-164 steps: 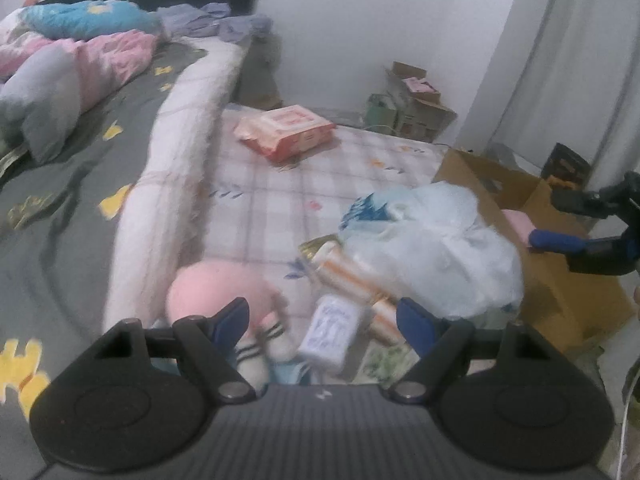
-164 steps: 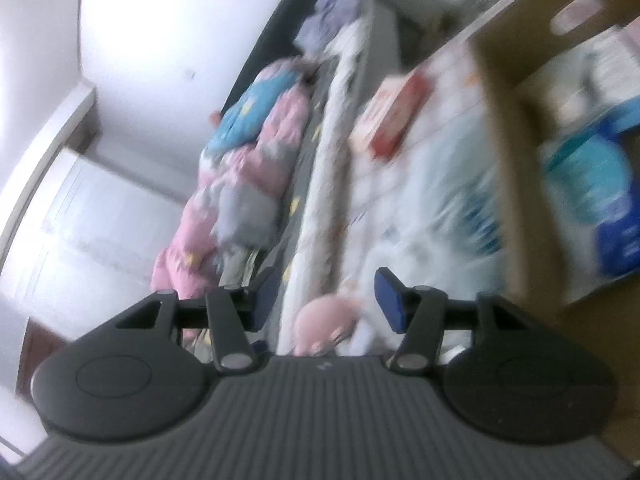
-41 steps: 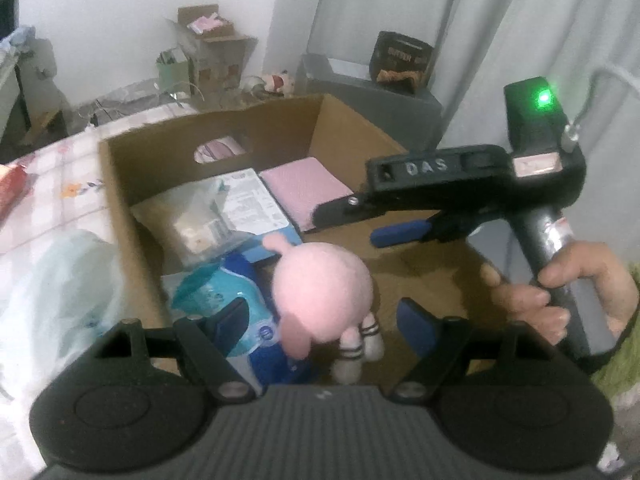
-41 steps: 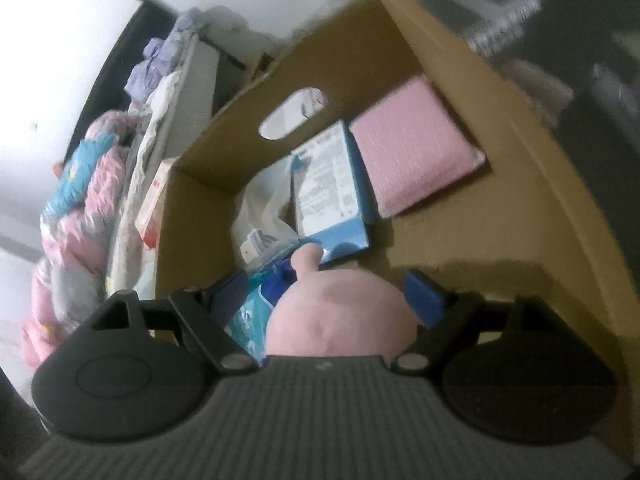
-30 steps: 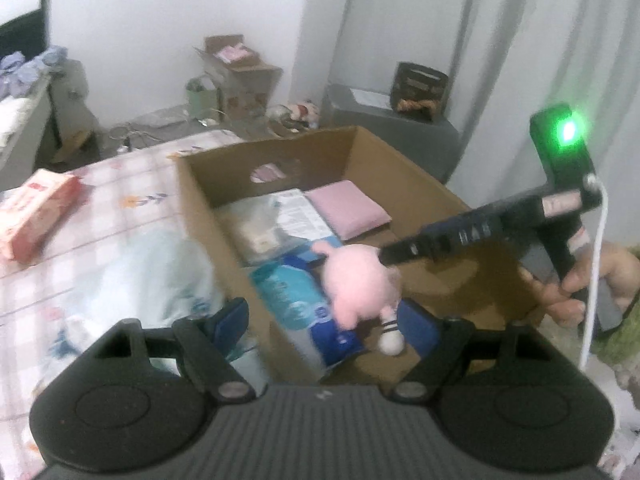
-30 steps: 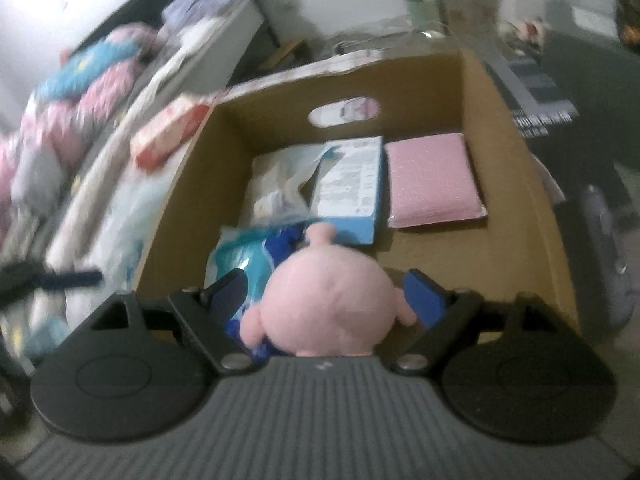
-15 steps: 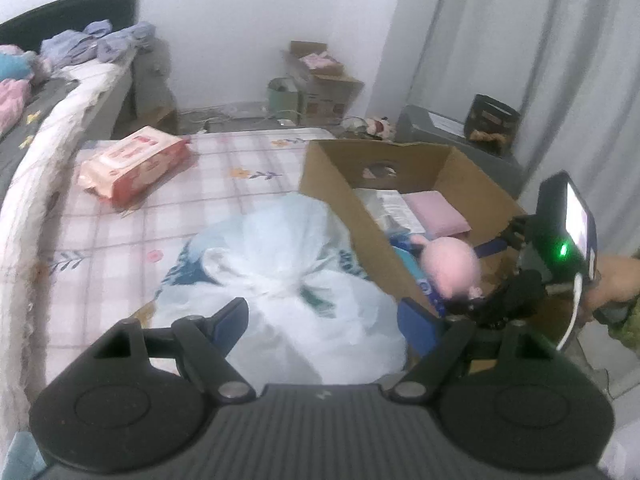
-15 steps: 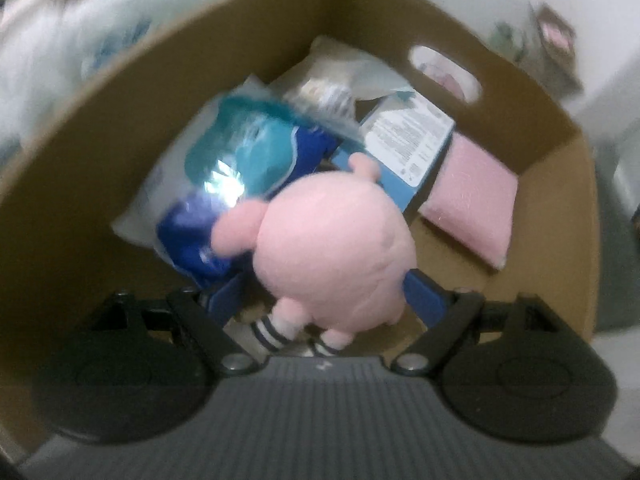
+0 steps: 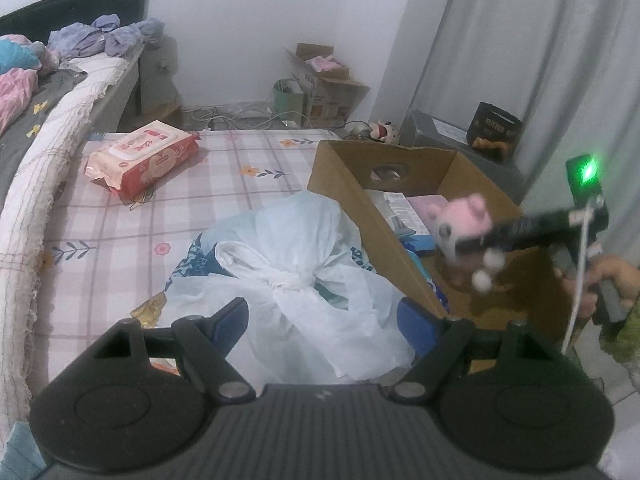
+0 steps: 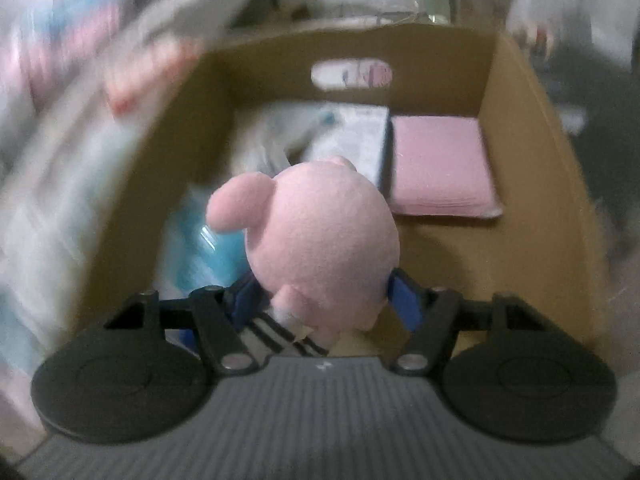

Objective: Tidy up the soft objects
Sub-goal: 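Lower the pink-white plush doll into the box with the right gripper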

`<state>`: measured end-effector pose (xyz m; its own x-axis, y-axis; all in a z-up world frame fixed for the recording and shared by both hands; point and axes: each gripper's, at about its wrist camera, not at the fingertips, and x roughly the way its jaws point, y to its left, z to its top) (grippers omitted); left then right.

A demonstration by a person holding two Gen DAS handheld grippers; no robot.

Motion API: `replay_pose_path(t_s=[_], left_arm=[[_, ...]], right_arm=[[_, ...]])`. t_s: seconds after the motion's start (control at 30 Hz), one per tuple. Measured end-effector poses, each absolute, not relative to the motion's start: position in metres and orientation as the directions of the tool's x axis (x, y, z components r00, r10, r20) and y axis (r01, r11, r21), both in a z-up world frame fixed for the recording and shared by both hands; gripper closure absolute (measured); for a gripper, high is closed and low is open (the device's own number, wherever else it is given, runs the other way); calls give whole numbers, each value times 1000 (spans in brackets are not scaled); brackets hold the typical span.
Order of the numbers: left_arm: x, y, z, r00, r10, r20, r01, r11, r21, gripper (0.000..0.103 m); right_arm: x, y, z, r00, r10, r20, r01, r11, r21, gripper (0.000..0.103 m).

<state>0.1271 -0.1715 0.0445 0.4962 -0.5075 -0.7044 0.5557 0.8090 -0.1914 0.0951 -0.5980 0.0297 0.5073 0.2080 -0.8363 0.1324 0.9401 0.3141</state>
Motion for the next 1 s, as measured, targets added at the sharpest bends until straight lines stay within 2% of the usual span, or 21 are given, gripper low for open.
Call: replay_pose_path(t_s=[0.17, 0.27, 0.4, 0.63, 1.0], left_arm=[[126, -171, 45, 496, -507, -705, 555, 810, -192, 20], [126, -172, 45, 495, -507, -706, 555, 809, -192, 20], [126, -172, 45, 492, -507, -708, 557, 808, -191, 20], [126, -176, 44, 484, -519, -704, 567, 799, -199, 20], [124, -174, 46, 487, -518, -704, 570, 799, -193, 20]], right_arm=[[88, -641, 12, 627, 400, -669, 275, 689, 671, 33], [88, -650, -11, 623, 464, -630, 331, 573, 750, 30], [85, -646, -27, 555, 436, -708, 407, 600, 689, 27], [78, -639, 8, 509, 267, -818, 419, 754, 506, 18], [77, -618, 47, 519, -23, -854, 309, 937, 163, 15]])
